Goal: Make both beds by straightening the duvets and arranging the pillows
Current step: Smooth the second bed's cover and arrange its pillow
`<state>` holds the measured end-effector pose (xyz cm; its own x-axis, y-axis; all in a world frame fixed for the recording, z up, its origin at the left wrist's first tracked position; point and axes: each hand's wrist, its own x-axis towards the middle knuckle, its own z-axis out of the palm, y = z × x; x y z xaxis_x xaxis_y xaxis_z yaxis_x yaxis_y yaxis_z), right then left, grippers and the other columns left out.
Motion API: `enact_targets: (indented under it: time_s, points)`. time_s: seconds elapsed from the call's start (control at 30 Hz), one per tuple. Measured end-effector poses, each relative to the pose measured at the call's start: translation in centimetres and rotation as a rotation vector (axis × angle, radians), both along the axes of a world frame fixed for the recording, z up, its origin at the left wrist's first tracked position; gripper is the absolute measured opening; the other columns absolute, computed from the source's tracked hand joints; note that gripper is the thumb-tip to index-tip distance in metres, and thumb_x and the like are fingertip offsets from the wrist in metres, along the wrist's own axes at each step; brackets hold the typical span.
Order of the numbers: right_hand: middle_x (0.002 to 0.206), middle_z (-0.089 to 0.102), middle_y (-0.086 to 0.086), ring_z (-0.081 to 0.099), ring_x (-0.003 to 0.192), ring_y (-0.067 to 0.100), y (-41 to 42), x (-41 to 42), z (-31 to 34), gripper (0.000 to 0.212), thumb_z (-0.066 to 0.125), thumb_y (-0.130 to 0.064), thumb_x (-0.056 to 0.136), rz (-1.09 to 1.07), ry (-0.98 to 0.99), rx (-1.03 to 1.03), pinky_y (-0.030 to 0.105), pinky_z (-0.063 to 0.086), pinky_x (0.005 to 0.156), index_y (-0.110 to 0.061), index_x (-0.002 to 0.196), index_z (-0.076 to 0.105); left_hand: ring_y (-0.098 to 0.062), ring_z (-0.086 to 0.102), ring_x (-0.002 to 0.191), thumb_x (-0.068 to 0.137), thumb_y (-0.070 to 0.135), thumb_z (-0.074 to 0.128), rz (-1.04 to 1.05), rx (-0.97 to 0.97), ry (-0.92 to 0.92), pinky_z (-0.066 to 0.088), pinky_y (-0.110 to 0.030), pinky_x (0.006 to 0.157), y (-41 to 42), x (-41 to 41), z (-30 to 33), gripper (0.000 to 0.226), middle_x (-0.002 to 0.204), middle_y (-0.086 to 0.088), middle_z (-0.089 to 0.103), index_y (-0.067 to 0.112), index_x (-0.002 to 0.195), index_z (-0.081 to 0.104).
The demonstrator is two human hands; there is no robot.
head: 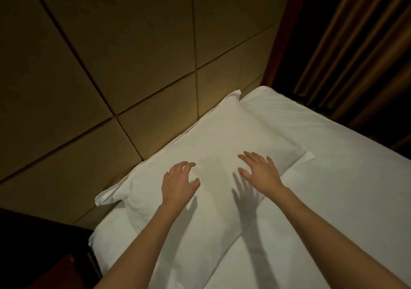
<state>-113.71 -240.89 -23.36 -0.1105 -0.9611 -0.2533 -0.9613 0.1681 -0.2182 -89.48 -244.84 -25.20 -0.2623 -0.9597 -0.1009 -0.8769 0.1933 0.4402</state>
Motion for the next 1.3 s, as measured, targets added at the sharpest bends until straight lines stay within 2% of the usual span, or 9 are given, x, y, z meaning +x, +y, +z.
enact_targets:
  time_s: [0.2, 0.33, 0.47, 0.57, 0.67, 0.73, 0.87, 1.07, 1.3]
  points:
    - [0.160, 0.010, -0.005, 0.003, 0.147, 0.015, -8.8, 0.7, -7.5, 0.068, 0.056, -0.042, 0.092, 0.237, 0.012, 0.117, 0.047, 0.002, 0.116, -0.031, 0.150, 0.020, -0.018, 0.029, 0.139, 0.090, 0.054, 0.050, -0.015, 0.116, -0.029, 0.023, -0.044, 0.114, -4.5, 0.3, -9.1, 0.061, 0.151, 0.003, 0.034, 0.029, 0.144, 0.036]
    - [0.148, 0.032, -0.004, 0.020, 0.141, 0.016, -11.8, 0.5, -11.2, 0.080, 0.071, -0.045, 0.077, 0.263, 0.035, 0.045, 0.043, 0.001, 0.116, -0.028, 0.145, 0.033, -0.021, 0.054, 0.118, 0.081, 0.049, 0.068, 0.069, -0.043, 0.057, 0.038, -0.041, 0.104, -5.0, -0.2, -12.7, 0.049, 0.129, 0.000, 0.059, 0.023, 0.123, 0.062]
    - [0.107, 0.061, -0.005, 0.053, 0.112, 0.021, -12.8, 0.5, -14.4, 0.045, 0.082, -0.030, 0.066, 0.248, 0.007, -0.151, 0.030, 0.012, 0.107, -0.020, 0.106, 0.065, -0.021, 0.062, 0.085, 0.076, 0.026, 0.078, 0.152, -0.083, 0.069, 0.042, -0.030, 0.076, -6.1, -1.6, -13.2, 0.015, 0.091, 0.002, 0.069, 0.020, 0.088, 0.071]
    - [0.066, 0.060, -0.006, 0.060, 0.069, 0.020, -13.5, 0.8, -14.2, 0.028, 0.088, -0.014, 0.056, 0.243, -0.001, -0.227, 0.025, 0.025, 0.085, -0.018, 0.069, 0.063, -0.017, 0.058, 0.078, 0.085, 0.021, 0.070, 0.165, -0.030, 0.011, 0.033, -0.025, 0.064, -6.5, -2.5, -11.9, 0.005, 0.081, 0.002, 0.067, 0.018, 0.081, 0.068]
    - [0.082, 0.068, -0.005, 0.058, 0.082, 0.018, -13.2, 0.8, -11.9, 0.004, 0.068, -0.017, 0.084, 0.175, -0.021, -0.104, 0.021, 0.027, 0.078, -0.015, 0.086, 0.065, -0.012, 0.055, 0.079, 0.093, 0.025, 0.058, 0.299, 0.063, 0.074, 0.033, -0.025, 0.059, -6.1, -2.7, -10.5, 0.012, 0.084, 0.006, 0.064, 0.019, 0.084, 0.064]
    - [0.088, 0.071, -0.008, 0.058, 0.088, 0.015, -12.5, 0.2, -9.7, 0.005, 0.060, -0.016, 0.088, 0.071, -0.139, -0.065, 0.023, 0.035, 0.071, -0.014, 0.091, 0.064, -0.011, 0.054, 0.074, 0.093, 0.023, 0.058, 0.426, 0.098, 0.205, 0.033, -0.023, 0.056, -5.1, -2.9, -8.9, 0.013, 0.080, 0.008, 0.063, 0.022, 0.081, 0.062]
    - [0.089, 0.068, -0.005, 0.058, 0.086, 0.016, -9.5, -1.7, -4.0, 0.021, 0.063, -0.034, 0.089, -0.010, -0.266, 0.012, 0.027, 0.040, 0.076, -0.014, 0.093, 0.063, -0.011, 0.056, 0.074, 0.090, 0.016, 0.061, 0.568, 0.077, 0.492, 0.036, -0.019, 0.058, -2.1, -5.0, -4.8, 0.016, 0.078, 0.009, 0.063, 0.024, 0.076, 0.060]
    - [0.081, 0.063, -0.005, 0.058, 0.082, 0.019, -3.0, -5.6, 3.5, 0.016, 0.066, -0.028, 0.087, -0.077, -0.341, -0.062, 0.030, 0.039, 0.071, -0.017, 0.082, 0.056, -0.010, 0.058, 0.077, 0.088, 0.012, 0.061, 0.452, -0.063, 0.652, 0.042, -0.025, 0.064, 1.7, -8.7, 2.3, 0.017, 0.081, 0.009, 0.064, 0.025, 0.077, 0.060]
    - [0.074, 0.054, -0.007, 0.049, 0.071, 0.014, 6.3, -9.3, 13.8, 0.015, 0.062, -0.022, 0.089, -0.223, -0.394, -0.309, 0.025, 0.035, 0.060, -0.018, 0.079, 0.051, -0.008, 0.058, 0.079, 0.092, 0.021, 0.058, 0.325, -0.174, 0.765, 0.047, -0.030, 0.068, 6.2, -14.1, 12.8, 0.014, 0.084, 0.012, 0.063, 0.028, 0.080, 0.061]
